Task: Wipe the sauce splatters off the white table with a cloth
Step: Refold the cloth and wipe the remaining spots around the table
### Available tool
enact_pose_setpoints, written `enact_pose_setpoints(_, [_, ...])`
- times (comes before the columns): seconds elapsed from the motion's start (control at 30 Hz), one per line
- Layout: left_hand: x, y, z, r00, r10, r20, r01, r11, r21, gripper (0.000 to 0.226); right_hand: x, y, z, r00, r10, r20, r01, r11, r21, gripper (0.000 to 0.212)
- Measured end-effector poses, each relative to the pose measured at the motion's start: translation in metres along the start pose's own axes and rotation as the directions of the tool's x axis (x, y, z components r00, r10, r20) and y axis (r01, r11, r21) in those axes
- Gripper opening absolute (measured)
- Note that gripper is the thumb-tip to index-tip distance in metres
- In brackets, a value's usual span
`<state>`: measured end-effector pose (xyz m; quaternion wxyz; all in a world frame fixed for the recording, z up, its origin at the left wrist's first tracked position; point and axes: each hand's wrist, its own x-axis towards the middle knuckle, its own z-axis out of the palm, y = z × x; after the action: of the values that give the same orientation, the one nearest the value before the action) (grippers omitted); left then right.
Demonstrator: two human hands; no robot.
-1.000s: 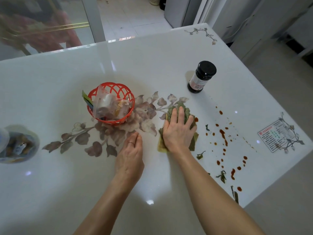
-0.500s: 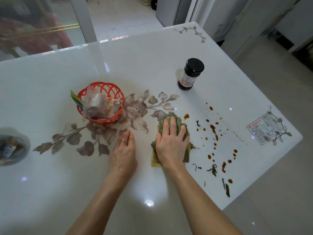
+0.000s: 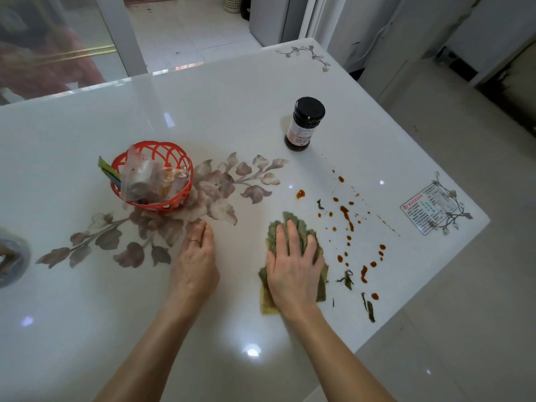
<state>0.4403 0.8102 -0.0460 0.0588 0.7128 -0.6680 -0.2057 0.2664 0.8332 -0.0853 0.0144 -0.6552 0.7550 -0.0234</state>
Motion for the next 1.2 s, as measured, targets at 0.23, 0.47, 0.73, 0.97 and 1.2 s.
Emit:
enact_pose_setpoints(0.23, [0.002, -0.003, 0.003, 1.000, 0.023, -0.006, -0.023, 1.000, -0.009, 0.069, 0.029, 0.038, 0.003, 0.999, 0.051, 0.000, -0.051, 0.999, -0.016, 0.054])
enact_pose_setpoints(0.47, [-0.005, 0.019, 0.018, 0.994, 0.062, -0.086, -0.068, 0.995, -0.072, 0.069, -0.032, 0.036, 0.005, 0.993, -0.119, -0.012, 0.119, 0.993, -0.026, 0.054])
enact_pose_setpoints(0.73, [-0.020, 0.036, 0.031, 0.986, 0.136, -0.093, -0.147, 0.982, -0.116, 0.064, -0.008, 0.048, 0.001, 0.997, 0.052, -0.050, -0.051, 0.998, 0.032, 0.053])
enact_pose_setpoints(0.97, [-0.024, 0.050, 0.036, 0.983, 0.172, -0.069, -0.180, 0.976, -0.120, 0.065, -0.046, 0.092, 0.004, 0.967, -0.254, -0.034, 0.252, 0.967, -0.043, 0.050])
enact_pose_setpoints(1.2, [-0.029, 0.053, 0.042, 0.985, 0.159, -0.071, -0.166, 0.979, -0.121, 0.066, -0.030, 0.101, 0.001, 0.996, -0.029, -0.080, 0.027, 0.999, -0.019, 0.049])
